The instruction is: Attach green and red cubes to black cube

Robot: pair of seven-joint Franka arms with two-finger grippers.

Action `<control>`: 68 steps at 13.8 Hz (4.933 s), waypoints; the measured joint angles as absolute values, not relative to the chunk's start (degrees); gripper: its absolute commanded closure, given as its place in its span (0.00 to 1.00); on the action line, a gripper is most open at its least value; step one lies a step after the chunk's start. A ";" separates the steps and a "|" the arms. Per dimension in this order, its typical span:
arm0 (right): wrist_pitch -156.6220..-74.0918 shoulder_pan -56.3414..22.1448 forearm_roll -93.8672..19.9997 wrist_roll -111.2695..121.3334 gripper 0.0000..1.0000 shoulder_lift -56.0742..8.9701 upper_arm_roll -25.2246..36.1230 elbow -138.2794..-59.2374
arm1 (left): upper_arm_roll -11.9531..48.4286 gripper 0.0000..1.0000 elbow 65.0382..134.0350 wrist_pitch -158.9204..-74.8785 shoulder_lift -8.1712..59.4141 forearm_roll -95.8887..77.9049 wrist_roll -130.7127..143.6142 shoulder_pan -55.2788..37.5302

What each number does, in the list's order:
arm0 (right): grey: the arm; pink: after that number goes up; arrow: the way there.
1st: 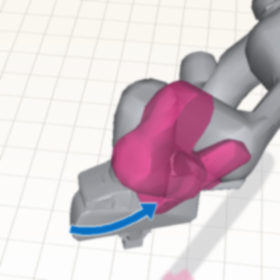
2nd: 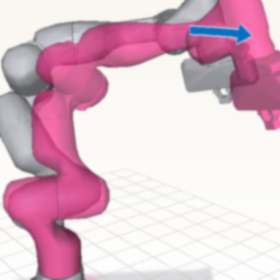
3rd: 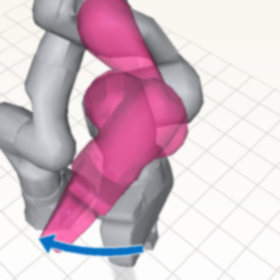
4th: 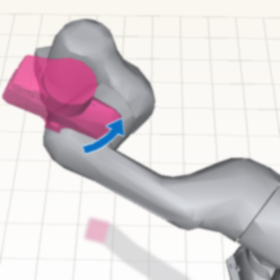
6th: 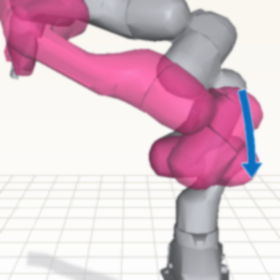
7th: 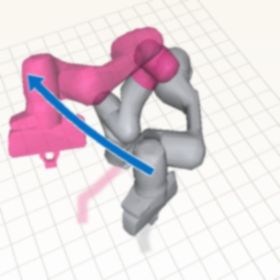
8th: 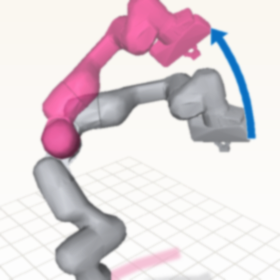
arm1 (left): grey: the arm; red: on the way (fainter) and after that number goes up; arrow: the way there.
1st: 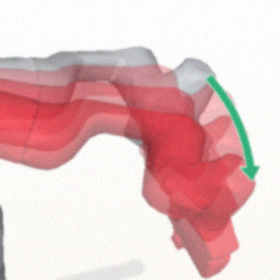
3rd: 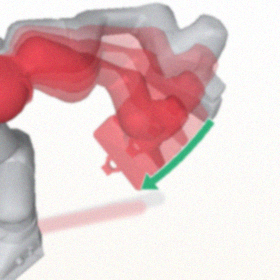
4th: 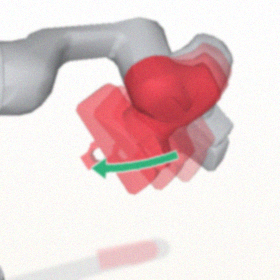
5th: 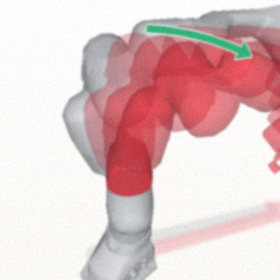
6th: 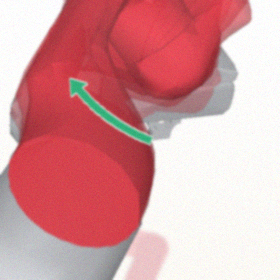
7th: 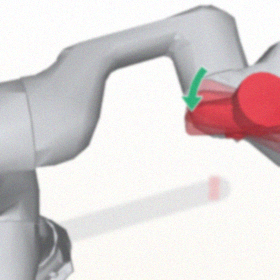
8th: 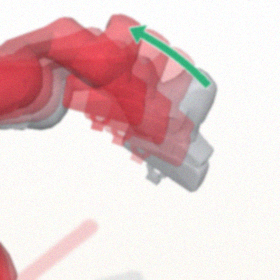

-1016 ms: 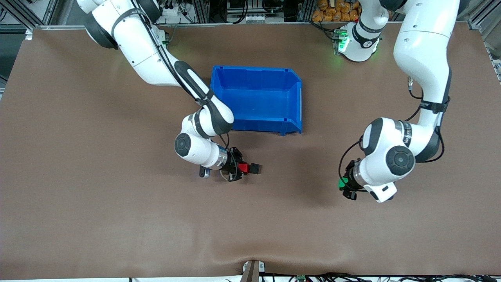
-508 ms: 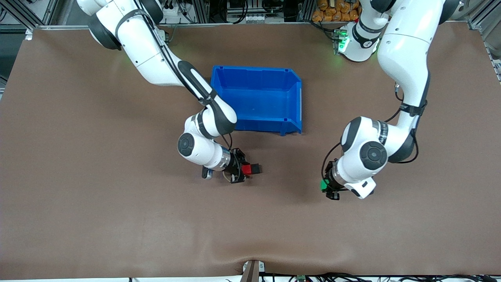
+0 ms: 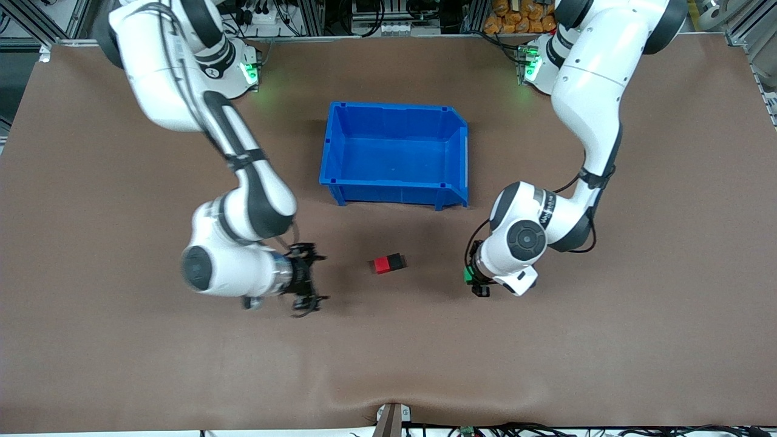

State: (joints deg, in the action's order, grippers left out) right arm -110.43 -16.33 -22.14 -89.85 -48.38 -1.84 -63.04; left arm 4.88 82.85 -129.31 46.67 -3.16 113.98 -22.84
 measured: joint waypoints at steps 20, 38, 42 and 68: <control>-83.85 2.62 -0.46 -6.33 0.00 2.09 -2.65 -89.49 | 5.07 1.00 76.48 -132.21 51.97 -3.40 130.13 -32.88; -76.48 -0.54 1.05 -3.95 0.00 3.60 -0.69 -84.56 | 4.40 0.00 76.34 -136.26 53.03 -2.99 131.13 -34.80; -77.83 -0.81 2.21 3.58 0.00 3.58 0.72 -84.53 | 4.44 0.00 75.31 -135.31 52.53 3.24 128.12 -34.88; -78.31 -2.01 -0.74 6.00 0.00 3.25 3.48 -84.48 | 3.29 0.00 94.22 -105.18 9.63 4.47 40.07 -6.34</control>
